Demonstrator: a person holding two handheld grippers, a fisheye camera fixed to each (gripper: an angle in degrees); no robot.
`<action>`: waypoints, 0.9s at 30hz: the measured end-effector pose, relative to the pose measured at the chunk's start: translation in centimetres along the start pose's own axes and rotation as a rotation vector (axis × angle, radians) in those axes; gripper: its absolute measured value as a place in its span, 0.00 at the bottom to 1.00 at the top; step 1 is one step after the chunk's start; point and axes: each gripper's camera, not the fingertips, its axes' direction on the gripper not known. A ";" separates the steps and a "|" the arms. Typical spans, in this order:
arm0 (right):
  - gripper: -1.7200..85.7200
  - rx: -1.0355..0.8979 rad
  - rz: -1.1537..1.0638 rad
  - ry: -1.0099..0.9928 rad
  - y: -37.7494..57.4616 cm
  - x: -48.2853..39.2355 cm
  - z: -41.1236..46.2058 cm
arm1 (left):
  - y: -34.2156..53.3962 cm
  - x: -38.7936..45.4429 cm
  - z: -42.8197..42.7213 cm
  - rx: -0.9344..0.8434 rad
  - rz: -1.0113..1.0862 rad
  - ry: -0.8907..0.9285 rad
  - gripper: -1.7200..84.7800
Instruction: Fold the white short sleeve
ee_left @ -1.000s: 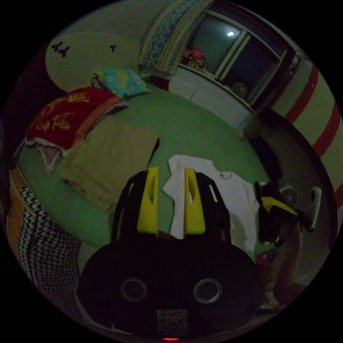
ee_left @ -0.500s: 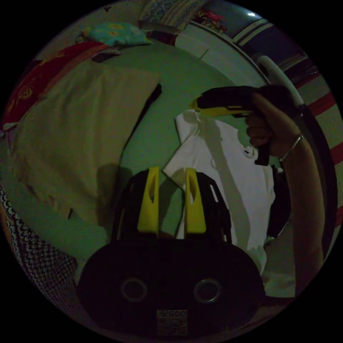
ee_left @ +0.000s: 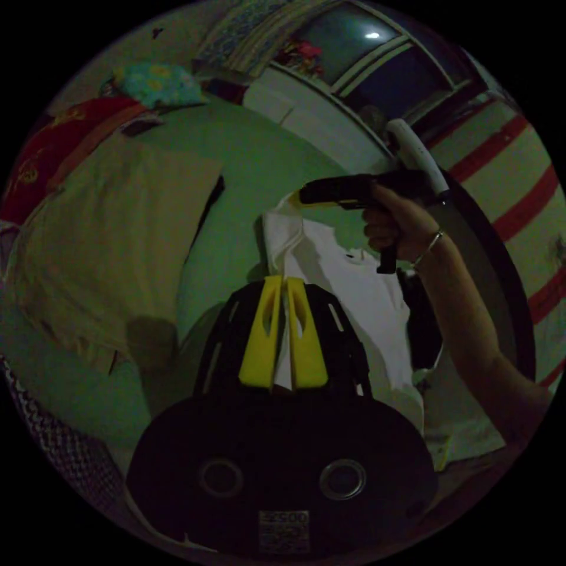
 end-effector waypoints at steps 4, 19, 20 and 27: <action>0.00 -0.012 0.082 0.113 2.6 3.2 -1.1 | -0.7 1.5 1.8 -0.050 0.104 0.052 0.07; 0.09 -0.053 -0.050 0.226 -0.4 3.0 1.5 | -6.0 5.9 14.5 -0.209 0.104 0.037 0.13; 0.09 -0.063 -0.051 0.236 -0.9 2.9 2.3 | -6.3 6.2 15.1 -0.224 0.103 0.016 0.13; 0.01 -0.078 0.001 0.176 -1.2 4.5 4.5 | -8.3 7.9 21.3 -0.352 0.084 -0.154 0.08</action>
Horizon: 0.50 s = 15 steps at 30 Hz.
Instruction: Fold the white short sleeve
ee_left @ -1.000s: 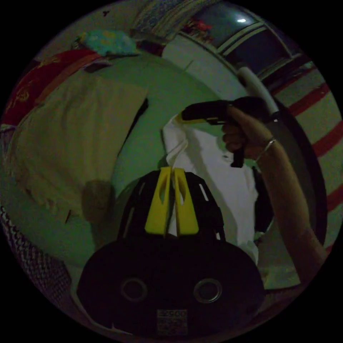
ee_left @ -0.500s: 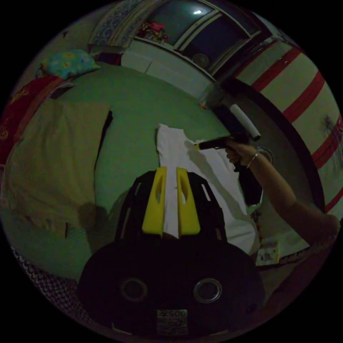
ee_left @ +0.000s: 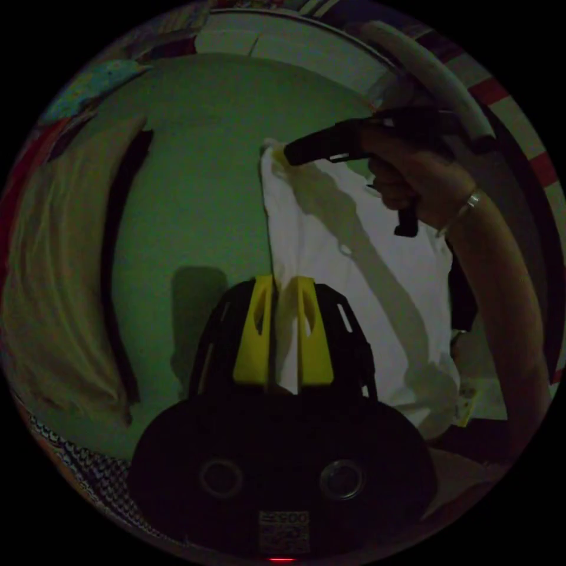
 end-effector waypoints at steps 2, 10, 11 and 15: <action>0.00 0.085 0.026 -0.061 0.6 0.8 -1.1 | -0.5 0.0 0.3 0.028 -0.040 0.029 0.06; 0.01 0.076 0.054 -0.112 3.6 2.8 -0.3 | -3.0 1.9 2.7 0.055 -0.173 -0.086 0.03; 0.01 0.113 0.083 -0.153 4.8 3.6 -1.4 | -3.1 2.0 2.9 0.065 -0.182 -0.073 0.03; 0.06 0.284 0.072 -0.170 11.4 6.2 -6.7 | -3.3 2.8 2.5 0.218 -0.270 -0.039 0.04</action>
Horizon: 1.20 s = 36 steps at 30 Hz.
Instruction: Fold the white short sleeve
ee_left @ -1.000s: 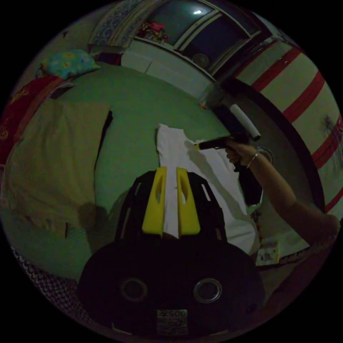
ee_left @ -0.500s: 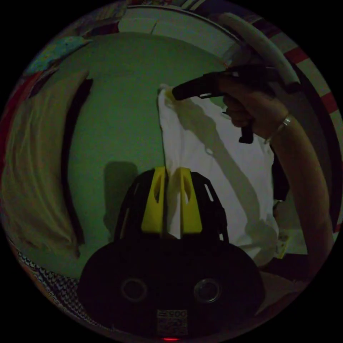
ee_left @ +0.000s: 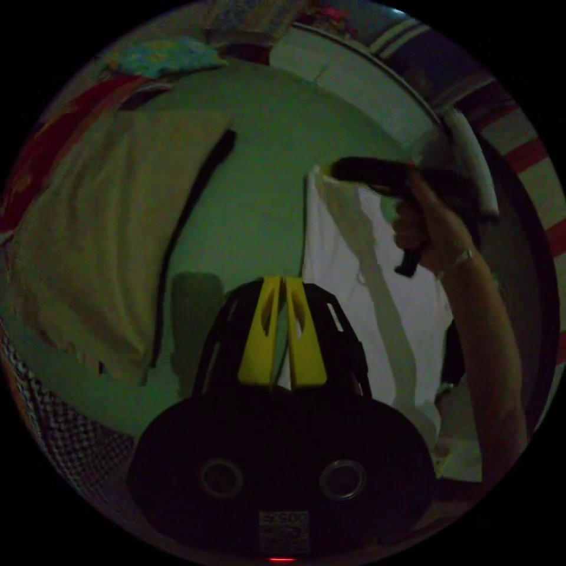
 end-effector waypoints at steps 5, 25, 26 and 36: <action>0.10 -0.011 0.030 0.233 11.1 6.3 -10.0 | -0.3 4.1 1.0 0.086 0.073 0.069 0.04; 0.00 -0.209 0.532 0.303 31.9 23.4 -18.5 | -2.0 27.5 16.9 -0.178 0.544 0.098 0.02; 0.00 -0.176 0.532 0.301 32.7 23.1 -19.8 | -2.1 27.7 17.2 -0.183 0.541 0.103 0.02; 0.00 -0.012 0.216 0.393 34.3 14.3 -22.5 | -3.3 30.1 20.5 -0.180 0.501 0.172 0.01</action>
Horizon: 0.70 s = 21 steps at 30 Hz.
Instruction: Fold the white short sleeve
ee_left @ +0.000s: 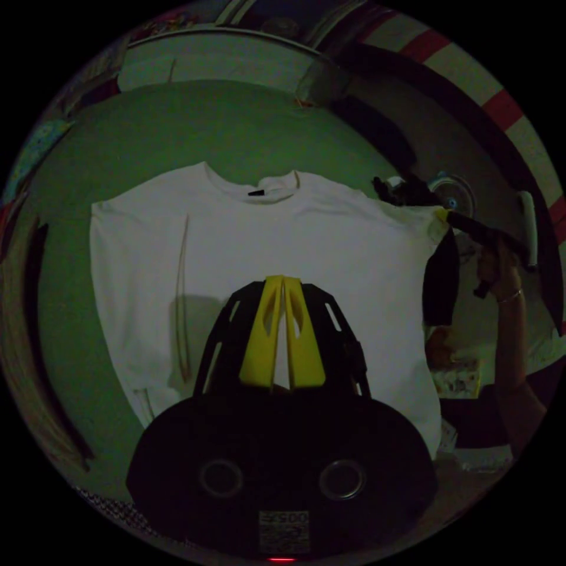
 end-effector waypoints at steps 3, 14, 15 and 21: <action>0.01 -0.076 -0.157 -0.047 0.9 -4.5 2.6 | -0.7 0.2 1.2 -0.019 0.000 -0.008 0.01; 0.15 -0.078 -0.035 -0.060 6.8 0.8 1.8 | -3.2 0.0 4.2 -0.030 -0.014 0.039 0.01; 0.15 -0.071 -0.004 -0.061 6.8 1.5 1.7 | -3.4 -0.1 4.4 -0.034 -0.014 0.044 0.01; 0.11 -0.191 0.144 -0.161 6.5 4.1 5.8 | -4.3 -0.3 5.6 -0.040 -0.020 0.027 0.01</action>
